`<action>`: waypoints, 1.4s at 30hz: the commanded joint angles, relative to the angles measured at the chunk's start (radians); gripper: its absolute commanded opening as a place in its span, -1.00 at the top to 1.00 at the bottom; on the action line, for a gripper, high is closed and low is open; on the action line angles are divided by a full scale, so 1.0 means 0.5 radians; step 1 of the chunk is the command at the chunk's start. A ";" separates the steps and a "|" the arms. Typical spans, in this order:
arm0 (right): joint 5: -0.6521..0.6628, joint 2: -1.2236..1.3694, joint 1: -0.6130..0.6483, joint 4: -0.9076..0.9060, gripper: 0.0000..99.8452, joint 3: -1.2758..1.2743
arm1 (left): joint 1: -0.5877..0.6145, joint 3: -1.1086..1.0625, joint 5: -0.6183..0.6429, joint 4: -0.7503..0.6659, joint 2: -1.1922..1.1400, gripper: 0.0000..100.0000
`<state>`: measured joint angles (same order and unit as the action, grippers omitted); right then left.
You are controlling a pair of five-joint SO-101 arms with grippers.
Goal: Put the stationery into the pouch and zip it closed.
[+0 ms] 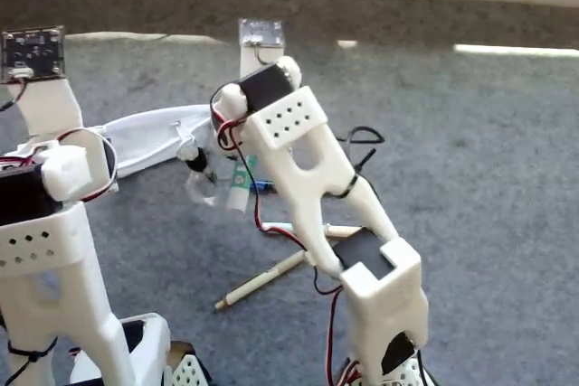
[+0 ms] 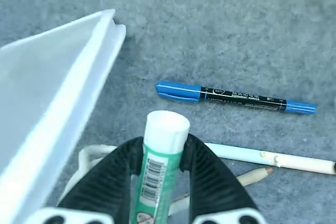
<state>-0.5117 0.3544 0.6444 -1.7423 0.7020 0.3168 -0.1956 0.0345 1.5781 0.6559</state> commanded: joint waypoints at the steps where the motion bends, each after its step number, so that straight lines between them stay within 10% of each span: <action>1: 0.018 -0.250 -0.011 -0.035 0.99 0.029 | -0.072 0.078 -0.049 0.003 -0.002 0.99; 42: 0.206 -1.913 0.170 0.244 0.99 -0.977 | -0.066 -0.017 -0.046 0.006 -0.002 0.99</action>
<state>-0.4365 -0.4849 0.7196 -1.7223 0.3214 0.3046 -0.2094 0.0130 1.5796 0.6575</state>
